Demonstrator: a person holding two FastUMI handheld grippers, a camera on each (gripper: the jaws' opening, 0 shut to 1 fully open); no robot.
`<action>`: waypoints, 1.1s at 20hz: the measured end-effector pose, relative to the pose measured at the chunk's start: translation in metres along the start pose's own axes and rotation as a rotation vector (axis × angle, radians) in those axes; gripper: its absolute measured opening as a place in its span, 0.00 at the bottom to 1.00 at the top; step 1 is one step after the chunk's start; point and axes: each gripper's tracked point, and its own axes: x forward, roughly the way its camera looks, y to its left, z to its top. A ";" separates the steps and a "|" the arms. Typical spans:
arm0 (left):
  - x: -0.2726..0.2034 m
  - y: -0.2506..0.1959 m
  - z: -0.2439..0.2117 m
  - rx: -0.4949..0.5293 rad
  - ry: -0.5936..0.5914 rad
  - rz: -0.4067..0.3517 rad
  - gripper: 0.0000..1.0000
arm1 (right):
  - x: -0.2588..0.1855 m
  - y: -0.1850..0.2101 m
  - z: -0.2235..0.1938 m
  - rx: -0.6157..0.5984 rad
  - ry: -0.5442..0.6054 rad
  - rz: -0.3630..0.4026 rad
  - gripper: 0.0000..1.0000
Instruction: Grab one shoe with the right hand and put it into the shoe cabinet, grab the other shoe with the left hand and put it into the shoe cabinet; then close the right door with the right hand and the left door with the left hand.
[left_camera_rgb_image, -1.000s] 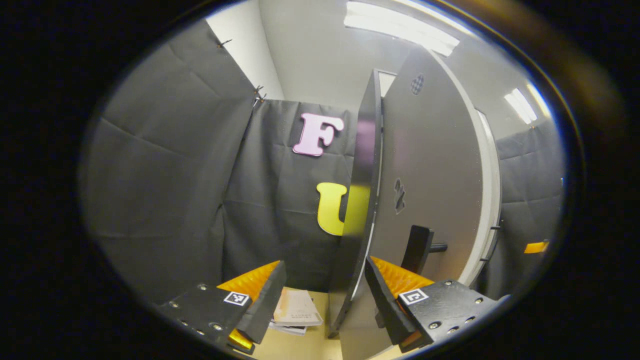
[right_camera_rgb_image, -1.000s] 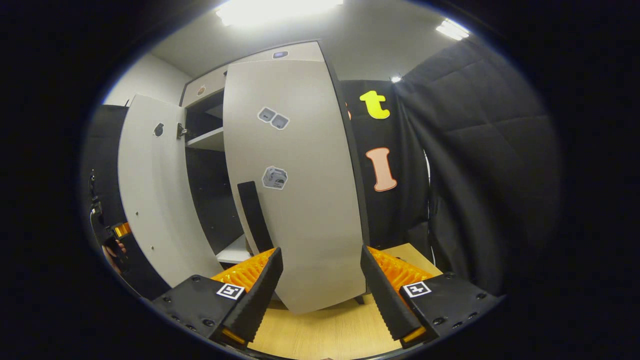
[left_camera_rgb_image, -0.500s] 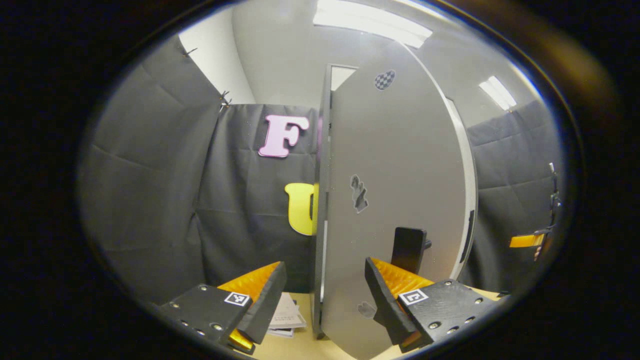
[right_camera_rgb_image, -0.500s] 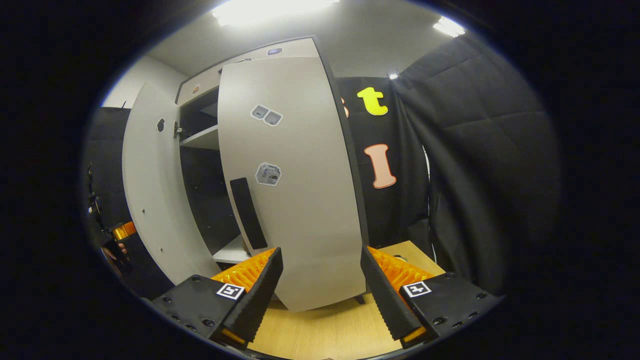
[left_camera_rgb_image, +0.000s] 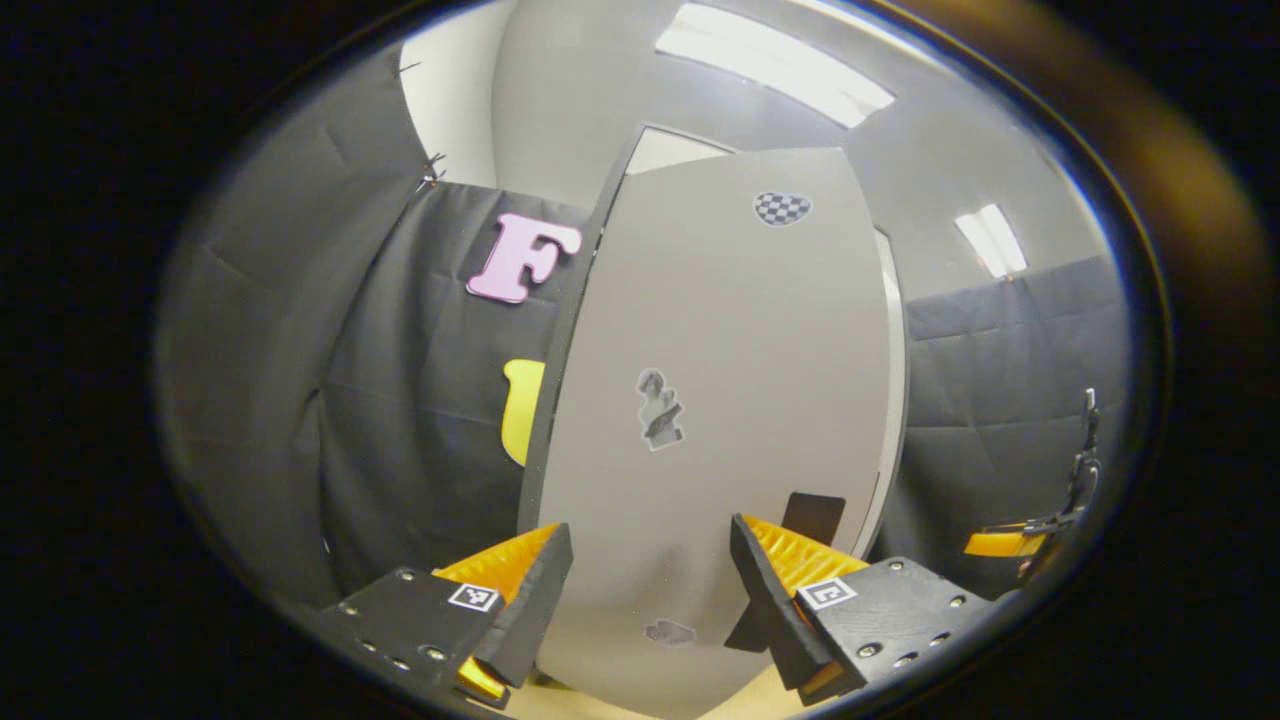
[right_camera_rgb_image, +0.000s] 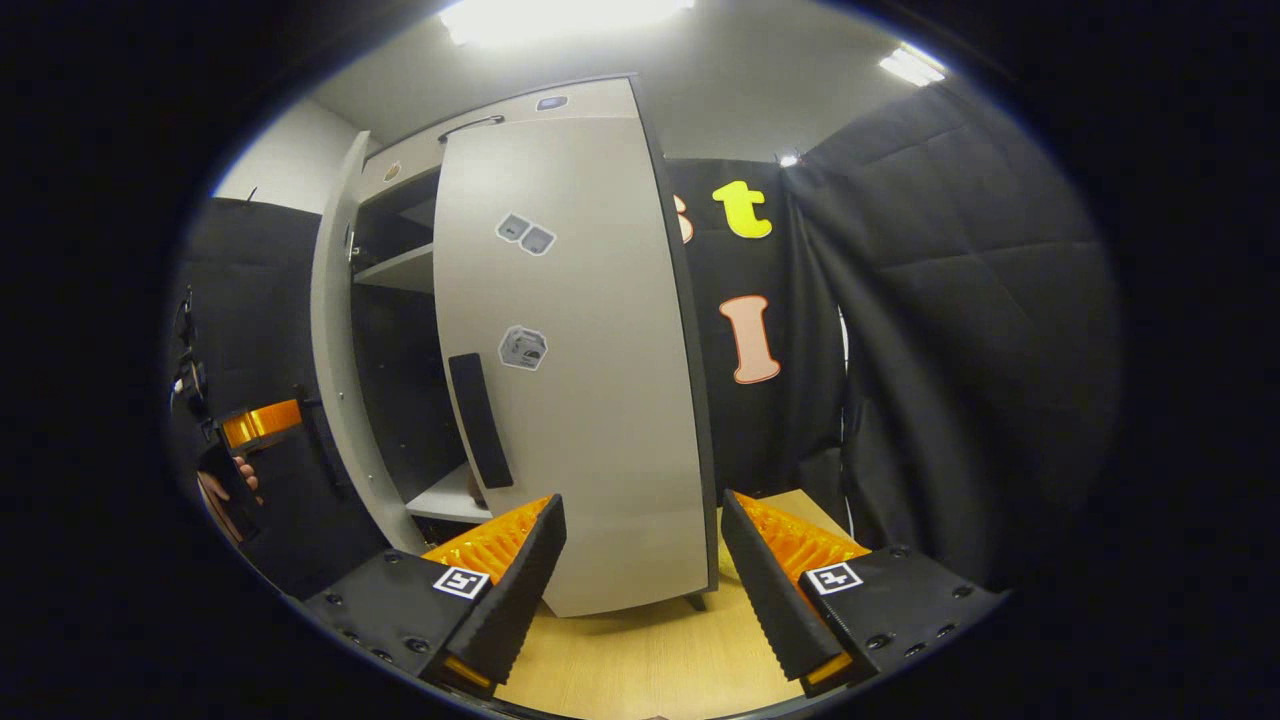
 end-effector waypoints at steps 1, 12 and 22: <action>-0.001 0.000 0.001 0.025 -0.001 0.004 0.96 | -0.002 -0.002 0.001 -0.004 -0.005 -0.010 0.99; -0.024 0.008 0.002 0.174 0.063 0.173 0.98 | 0.000 0.008 0.003 0.008 -0.029 -0.049 0.99; -0.063 0.026 0.029 0.211 -0.009 0.362 0.89 | 0.007 0.028 0.037 0.036 -0.152 -0.044 0.99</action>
